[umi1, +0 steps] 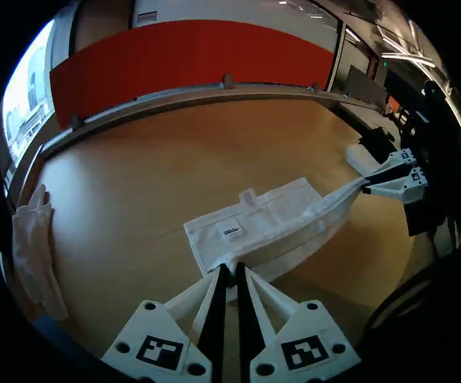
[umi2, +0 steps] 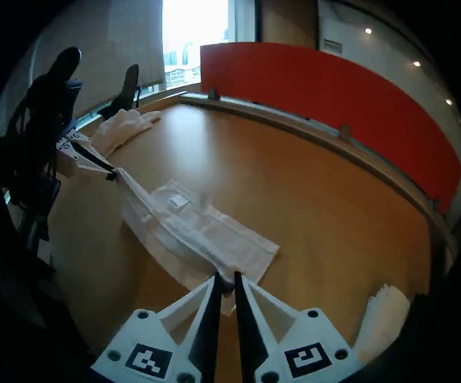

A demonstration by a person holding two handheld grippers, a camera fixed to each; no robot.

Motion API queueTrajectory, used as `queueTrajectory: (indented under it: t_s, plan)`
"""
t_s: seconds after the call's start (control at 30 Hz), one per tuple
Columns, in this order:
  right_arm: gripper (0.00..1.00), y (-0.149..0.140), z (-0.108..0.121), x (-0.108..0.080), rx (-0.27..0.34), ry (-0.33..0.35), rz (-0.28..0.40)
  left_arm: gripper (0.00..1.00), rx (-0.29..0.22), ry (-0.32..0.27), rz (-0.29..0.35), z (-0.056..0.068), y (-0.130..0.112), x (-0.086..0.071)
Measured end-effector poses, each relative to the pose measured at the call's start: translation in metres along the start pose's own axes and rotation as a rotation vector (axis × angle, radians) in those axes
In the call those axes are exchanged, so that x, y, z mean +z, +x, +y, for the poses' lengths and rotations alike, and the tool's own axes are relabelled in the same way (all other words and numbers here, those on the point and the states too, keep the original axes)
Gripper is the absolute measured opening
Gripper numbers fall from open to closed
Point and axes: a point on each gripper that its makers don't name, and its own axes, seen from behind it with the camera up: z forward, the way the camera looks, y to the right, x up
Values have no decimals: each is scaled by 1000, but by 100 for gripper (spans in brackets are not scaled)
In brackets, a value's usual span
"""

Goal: Fold towel

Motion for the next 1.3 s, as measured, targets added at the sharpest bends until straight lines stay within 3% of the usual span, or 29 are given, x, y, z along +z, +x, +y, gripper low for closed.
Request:
queueTrajectory:
  t_s: [0.67, 0.9, 1.17, 1.3]
  plan:
    - [14, -19, 19, 44, 21, 0, -81, 11, 35, 7, -40, -13, -11, 53]
    - [14, -28, 21, 56, 38, -3, -98, 11, 19, 7, -45, -15, -15, 66]
    - [23, -35, 27, 68, 52, -25, -103, 14, 34, 22, -54, -21, -22, 79]
    - [36, -38, 30, 73, 52, -38, -104, 24, 50, 37, -59, -24, -24, 86]
